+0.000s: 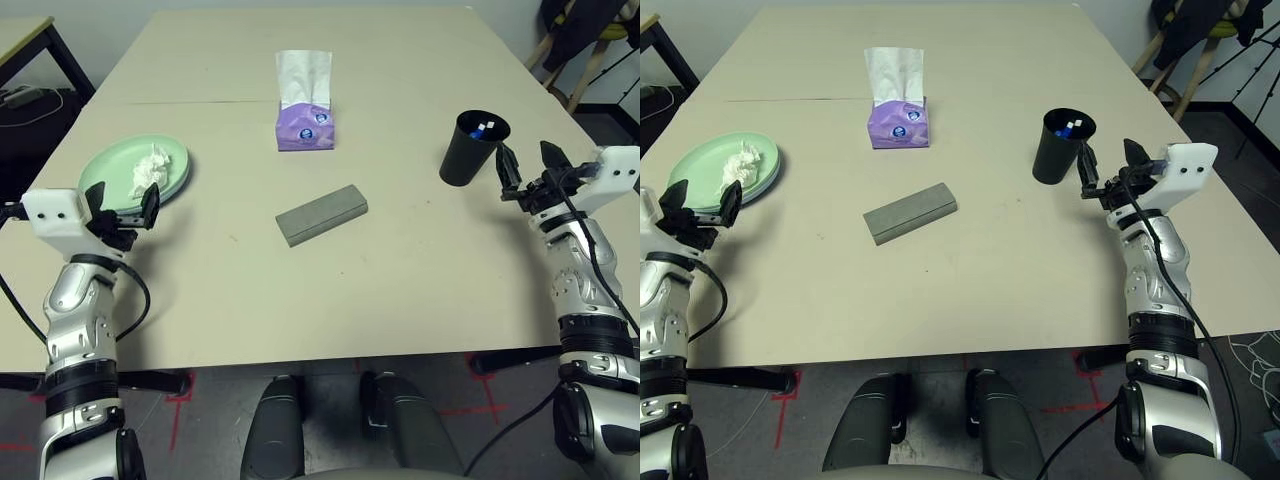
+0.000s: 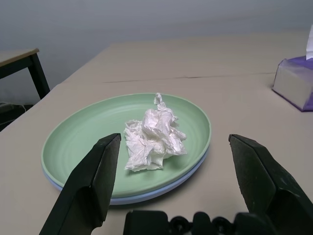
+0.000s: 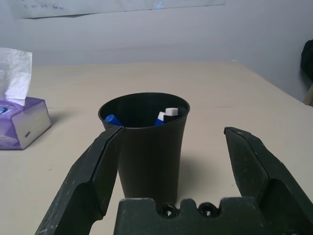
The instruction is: Organize and tidy the items on the table.
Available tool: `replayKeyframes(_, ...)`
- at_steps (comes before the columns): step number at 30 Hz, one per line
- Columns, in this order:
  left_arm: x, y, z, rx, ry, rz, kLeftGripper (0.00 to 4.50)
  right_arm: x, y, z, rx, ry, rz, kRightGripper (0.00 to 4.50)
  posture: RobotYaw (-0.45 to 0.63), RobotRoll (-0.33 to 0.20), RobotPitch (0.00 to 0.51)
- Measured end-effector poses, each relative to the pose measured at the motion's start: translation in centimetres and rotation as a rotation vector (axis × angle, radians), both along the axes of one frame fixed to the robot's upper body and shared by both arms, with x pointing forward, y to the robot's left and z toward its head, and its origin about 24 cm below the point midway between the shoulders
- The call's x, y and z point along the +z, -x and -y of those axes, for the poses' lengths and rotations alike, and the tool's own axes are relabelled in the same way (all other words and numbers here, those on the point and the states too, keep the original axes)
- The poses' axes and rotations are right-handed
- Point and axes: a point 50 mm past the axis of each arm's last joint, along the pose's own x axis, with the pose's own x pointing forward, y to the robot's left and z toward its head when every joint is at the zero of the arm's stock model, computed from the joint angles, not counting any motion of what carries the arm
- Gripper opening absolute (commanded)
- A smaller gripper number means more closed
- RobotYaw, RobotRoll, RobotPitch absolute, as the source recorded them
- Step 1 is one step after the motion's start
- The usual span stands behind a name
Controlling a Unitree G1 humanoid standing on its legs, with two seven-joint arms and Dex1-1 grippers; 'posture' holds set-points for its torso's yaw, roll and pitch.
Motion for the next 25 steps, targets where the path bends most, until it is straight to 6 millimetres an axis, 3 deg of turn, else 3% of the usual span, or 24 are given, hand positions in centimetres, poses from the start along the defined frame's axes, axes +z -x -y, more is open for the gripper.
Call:
replayKeyframes(10, 1.1, -1.2, 0.7, -0.024, 0.008, 0.037, 4.50, -0.9, 0.7, -0.5, -0.004, 0.002, -0.061, 4.48, 0.06, 0.000, 0.123)
replayKeyframes(25, 0.6, -1.4, 0.7, -0.033, 0.017, 0.014, 4.50, -0.8, 0.9, -0.6, -0.013, 0.002, -0.061, 4.48, 0.06, 0.000, 0.119)
